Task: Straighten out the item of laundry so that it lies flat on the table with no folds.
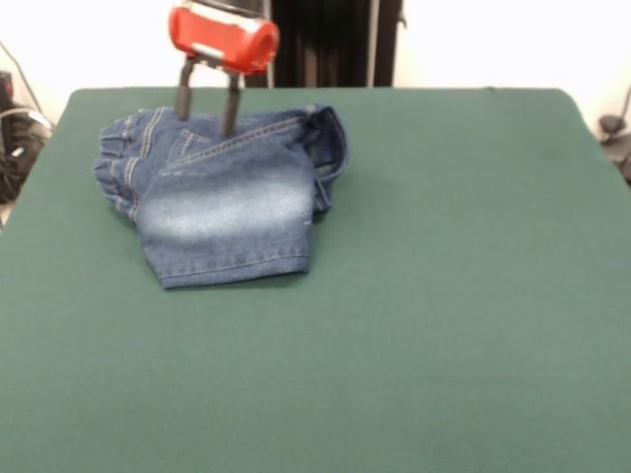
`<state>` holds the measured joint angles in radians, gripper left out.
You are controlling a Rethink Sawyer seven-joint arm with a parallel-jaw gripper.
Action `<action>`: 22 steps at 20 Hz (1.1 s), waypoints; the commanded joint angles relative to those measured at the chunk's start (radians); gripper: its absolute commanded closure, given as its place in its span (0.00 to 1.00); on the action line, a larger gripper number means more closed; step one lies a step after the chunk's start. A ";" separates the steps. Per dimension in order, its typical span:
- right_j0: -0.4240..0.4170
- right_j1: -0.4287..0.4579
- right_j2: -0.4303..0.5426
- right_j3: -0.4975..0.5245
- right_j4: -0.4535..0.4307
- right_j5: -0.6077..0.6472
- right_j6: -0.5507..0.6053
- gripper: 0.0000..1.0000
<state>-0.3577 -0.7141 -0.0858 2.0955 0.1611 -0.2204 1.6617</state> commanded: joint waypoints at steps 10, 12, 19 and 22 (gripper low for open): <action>0.134 0.084 0.019 0.045 0.048 -0.050 0.284 0.00; 0.091 0.118 0.058 0.042 0.005 -0.097 0.297 0.00; 0.000 0.179 0.126 0.019 -0.064 -0.159 0.298 0.00; -0.006 0.193 0.131 0.013 -0.065 -0.170 0.296 0.00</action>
<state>-0.3627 -0.5971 -0.1097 2.0948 0.1287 -0.3382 1.6617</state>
